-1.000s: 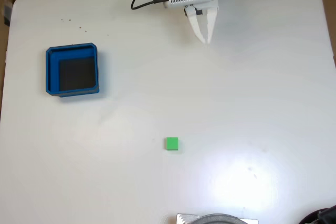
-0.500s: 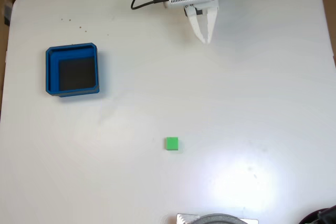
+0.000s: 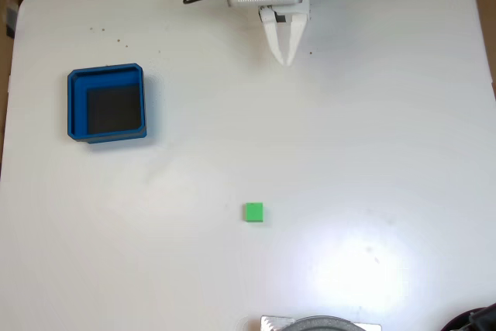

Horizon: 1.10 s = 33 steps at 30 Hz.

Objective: Pick up green cube and drop it in the blue box

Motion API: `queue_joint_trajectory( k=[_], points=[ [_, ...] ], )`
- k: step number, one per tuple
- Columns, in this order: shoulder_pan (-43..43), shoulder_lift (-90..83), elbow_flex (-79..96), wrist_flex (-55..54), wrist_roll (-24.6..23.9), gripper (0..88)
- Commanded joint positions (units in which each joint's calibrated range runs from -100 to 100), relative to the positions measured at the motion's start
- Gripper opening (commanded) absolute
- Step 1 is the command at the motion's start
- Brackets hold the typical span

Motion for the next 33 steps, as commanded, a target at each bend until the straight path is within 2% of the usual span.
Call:
queue_joint_trajectory(
  k=[1, 19, 28, 33],
  points=[
    [2.4, -0.5, 0.4, 0.2, 0.2, 2.1],
    [3.4, -0.2, -0.1, -0.4, 0.1, 2.1],
    [2.9, 4.7, -6.4, -0.7, 0.1, 2.1],
    [2.8, 14.0, -13.0, -0.7, 0.1, 2.1]
  ],
)
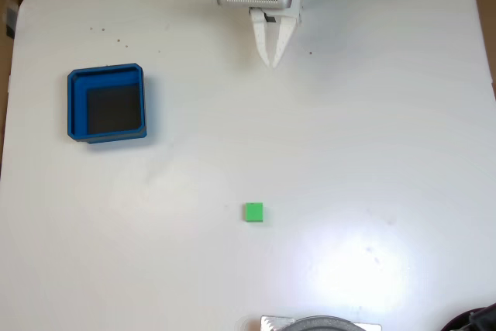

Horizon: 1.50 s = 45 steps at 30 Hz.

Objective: Pick up green cube and drop it in the blue box

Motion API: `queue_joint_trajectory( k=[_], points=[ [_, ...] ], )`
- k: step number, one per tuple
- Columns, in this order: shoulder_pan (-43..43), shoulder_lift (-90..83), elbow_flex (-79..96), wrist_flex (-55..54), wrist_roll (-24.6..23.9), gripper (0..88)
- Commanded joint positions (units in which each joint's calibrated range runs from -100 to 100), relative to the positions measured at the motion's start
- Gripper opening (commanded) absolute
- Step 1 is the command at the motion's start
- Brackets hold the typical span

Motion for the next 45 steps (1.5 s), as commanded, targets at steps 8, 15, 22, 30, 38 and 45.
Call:
queue_joint_trajectory(
  k=[8, 15, 22, 30, 38, 45],
  points=[
    [-0.1, 20.5, -21.4, -0.7, -0.2, 2.1],
    [-0.1, 35.3, -33.9, -0.7, -0.2, 2.1],
    [-0.1, 45.2, -44.0, -0.2, -0.2, 2.1],
    [-0.2, 56.4, -50.6, 0.2, 0.0, 2.1],
    [-0.2, 63.4, -56.0, 0.3, 0.2, 2.1],
    [-0.1, 70.0, -61.3, 0.3, 0.2, 2.1]
  ],
)
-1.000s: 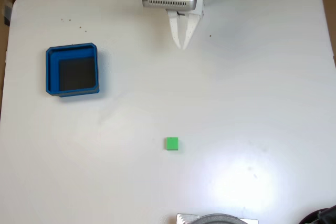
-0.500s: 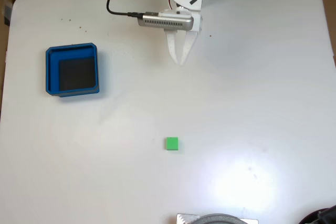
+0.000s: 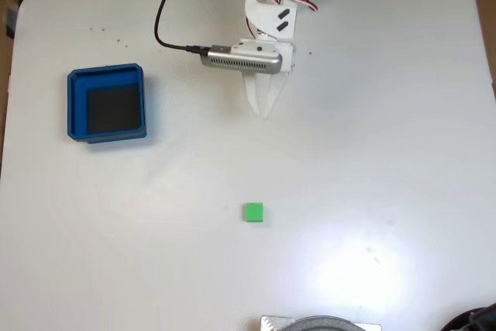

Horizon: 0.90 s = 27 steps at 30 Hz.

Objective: Pick up green cube and drop it in the blue box

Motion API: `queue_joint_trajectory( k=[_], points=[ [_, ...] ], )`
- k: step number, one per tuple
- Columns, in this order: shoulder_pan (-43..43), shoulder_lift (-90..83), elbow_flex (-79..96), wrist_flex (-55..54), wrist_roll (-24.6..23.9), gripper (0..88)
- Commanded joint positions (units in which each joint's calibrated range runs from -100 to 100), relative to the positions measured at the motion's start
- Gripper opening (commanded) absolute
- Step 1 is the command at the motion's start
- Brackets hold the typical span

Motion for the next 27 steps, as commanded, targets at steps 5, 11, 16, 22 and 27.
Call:
queue_joint_trajectory(
  k=[5, 11, 16, 22, 27],
  points=[
    [0.1, 8.8, -12.9, 0.3, 0.1, 2.1],
    [0.4, 17.0, -21.6, 4.2, 0.1, 2.1],
    [0.1, 23.1, -33.9, 19.6, 0.1, 2.1],
    [-0.2, 32.3, -51.4, 34.4, 0.1, 2.1],
    [-0.3, 41.4, -63.2, 34.6, -0.2, 2.1]
  ],
)
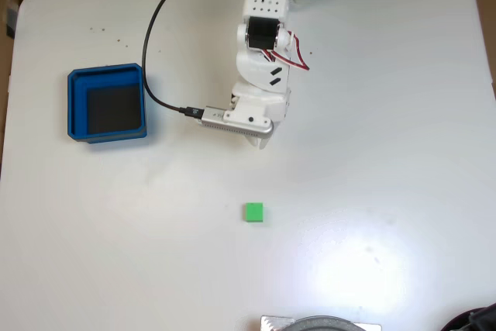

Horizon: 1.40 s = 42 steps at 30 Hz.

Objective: Pick up green cube and drop it in the blue box

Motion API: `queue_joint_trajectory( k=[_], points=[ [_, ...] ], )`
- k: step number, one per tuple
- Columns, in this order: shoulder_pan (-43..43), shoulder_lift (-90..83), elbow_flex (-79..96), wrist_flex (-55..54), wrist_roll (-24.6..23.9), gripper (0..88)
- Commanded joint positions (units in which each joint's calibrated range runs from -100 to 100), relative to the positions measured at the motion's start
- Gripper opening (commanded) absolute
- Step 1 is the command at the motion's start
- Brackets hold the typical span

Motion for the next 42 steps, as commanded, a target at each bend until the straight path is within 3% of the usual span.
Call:
queue_joint_trajectory(
  k=[1, 10, 22, 42],
  points=[
    [-0.6, 4.4, -11.9, 0.7, -0.5, 2.1],
    [-3.6, 14.3, -22.6, -0.8, -0.4, 2.1],
    [-3.0, 22.6, -23.4, -18.2, -0.2, 2.1],
    [-2.2, 23.3, -22.9, -18.8, -0.5, 3.1]
  ],
)
